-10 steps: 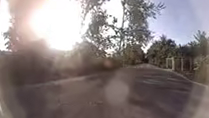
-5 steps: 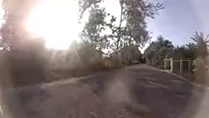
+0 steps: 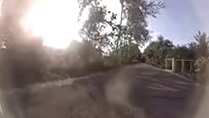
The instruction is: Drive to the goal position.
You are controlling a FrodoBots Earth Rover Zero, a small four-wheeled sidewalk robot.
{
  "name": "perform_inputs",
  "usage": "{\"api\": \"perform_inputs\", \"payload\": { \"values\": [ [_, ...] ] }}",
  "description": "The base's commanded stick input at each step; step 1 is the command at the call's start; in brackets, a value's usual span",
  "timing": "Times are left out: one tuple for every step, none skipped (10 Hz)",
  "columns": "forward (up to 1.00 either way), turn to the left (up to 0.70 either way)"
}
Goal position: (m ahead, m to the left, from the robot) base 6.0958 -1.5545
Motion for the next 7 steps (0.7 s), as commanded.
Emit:
{"api": "perform_inputs", "payload": {
  "values": [
    [0.7, 0.0],
    [0.7, 0.0],
    [0.7, 0.0],
    [0.7, 0.0],
    [0.7, 0.0],
    [0.7, 0.0],
    [0.7, 0.0]
  ]
}}
